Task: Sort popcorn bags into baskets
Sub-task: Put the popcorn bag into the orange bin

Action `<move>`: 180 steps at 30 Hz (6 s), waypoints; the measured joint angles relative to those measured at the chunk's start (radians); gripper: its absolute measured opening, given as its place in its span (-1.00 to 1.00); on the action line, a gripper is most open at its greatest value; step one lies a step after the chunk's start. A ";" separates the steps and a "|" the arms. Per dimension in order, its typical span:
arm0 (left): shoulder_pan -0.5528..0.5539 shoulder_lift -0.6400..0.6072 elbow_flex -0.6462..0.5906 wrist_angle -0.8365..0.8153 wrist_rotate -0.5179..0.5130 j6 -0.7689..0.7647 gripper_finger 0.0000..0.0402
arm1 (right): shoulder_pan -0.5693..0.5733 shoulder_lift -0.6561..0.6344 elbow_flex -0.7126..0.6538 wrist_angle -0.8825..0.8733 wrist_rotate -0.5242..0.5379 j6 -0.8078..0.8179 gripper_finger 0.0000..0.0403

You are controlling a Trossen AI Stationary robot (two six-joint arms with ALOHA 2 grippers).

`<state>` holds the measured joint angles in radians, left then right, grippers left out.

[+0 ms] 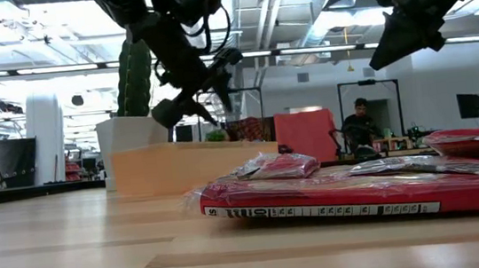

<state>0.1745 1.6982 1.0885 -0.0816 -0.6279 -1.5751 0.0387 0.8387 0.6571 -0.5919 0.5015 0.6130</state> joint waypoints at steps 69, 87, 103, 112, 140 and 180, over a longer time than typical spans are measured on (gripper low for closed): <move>-0.445 0.286 0.000 0.388 0.317 -0.037 -1.00 | 0.250 0.640 -0.087 0.657 -0.412 0.152 -0.64; -0.417 -0.051 0.003 0.168 0.206 0.116 -1.00 | 0.127 0.254 -0.085 0.437 -0.263 0.109 -0.64; -0.384 -0.180 0.003 -0.529 -0.180 -0.346 -1.00 | 0.041 0.296 -0.086 0.475 -0.235 0.059 -0.64; -0.335 -0.100 0.002 -0.679 -0.193 -0.586 -1.00 | 0.020 0.304 -0.086 0.475 -0.220 0.009 -0.64; -0.312 -0.079 0.002 -0.598 -0.016 -0.446 0.06 | 0.010 0.313 -0.086 0.464 -0.236 -0.020 -0.64; -0.405 0.154 0.002 0.255 0.283 0.363 0.26 | 0.219 0.437 -0.135 0.295 -0.209 0.206 -0.64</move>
<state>-0.2302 1.8520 1.0907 0.1736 -0.3448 -1.2116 0.2576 1.2753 0.5224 -0.2968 0.2930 0.8193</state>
